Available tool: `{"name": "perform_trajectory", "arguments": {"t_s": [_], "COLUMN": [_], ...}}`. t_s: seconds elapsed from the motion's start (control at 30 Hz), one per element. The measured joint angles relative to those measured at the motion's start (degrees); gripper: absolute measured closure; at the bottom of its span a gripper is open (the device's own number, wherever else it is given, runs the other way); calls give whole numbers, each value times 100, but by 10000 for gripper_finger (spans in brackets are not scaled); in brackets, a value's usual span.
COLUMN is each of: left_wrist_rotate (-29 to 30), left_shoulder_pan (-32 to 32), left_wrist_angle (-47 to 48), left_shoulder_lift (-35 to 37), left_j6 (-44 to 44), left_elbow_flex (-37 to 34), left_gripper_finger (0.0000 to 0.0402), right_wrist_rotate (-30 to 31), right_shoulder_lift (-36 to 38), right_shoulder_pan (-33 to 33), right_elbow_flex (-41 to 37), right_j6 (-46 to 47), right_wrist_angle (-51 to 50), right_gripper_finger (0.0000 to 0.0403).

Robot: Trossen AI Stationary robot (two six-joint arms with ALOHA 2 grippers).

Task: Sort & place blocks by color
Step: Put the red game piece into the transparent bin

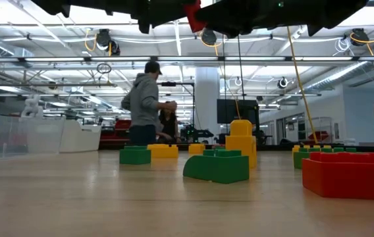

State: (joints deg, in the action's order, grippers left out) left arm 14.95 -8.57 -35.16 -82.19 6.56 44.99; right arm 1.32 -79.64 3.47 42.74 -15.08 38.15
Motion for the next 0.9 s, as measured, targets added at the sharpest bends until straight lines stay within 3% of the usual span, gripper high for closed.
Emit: {"name": "perform_trajectory", "arguments": {"t_s": [0.1,0.2,0.3,0.53,0.73,0.9], "left_wrist_rotate": [1,10,150,726,1402,1746], "left_shoulder_pan": [19,19,19,28,26,20], "left_wrist_angle": [14,7,52,365,2103,4384], "left_shoulder_lift": [2,2,19,323,1100,2030], "left_j6": [41,42,33,-6,-762,-2379], "left_elbow_flex": [0,0,0,0,-4,-3], "left_gripper_finger": [270,270,270,270,270,270], "right_wrist_rotate": [7,15,64,1121,1660,1859], "right_shoulder_lift": [0,0,0,-2,69,241], "right_shoulder_pan": [-3,-3,-5,-3,-3,-5], "right_elbow_flex": [0,0,0,0,0,-2], "right_j6": [35,85,82,226,241,239], "right_wrist_angle": [5,7,-59,-904,-1349,-1509], "right_gripper_finger": [282,269,227,149,129,130]}}
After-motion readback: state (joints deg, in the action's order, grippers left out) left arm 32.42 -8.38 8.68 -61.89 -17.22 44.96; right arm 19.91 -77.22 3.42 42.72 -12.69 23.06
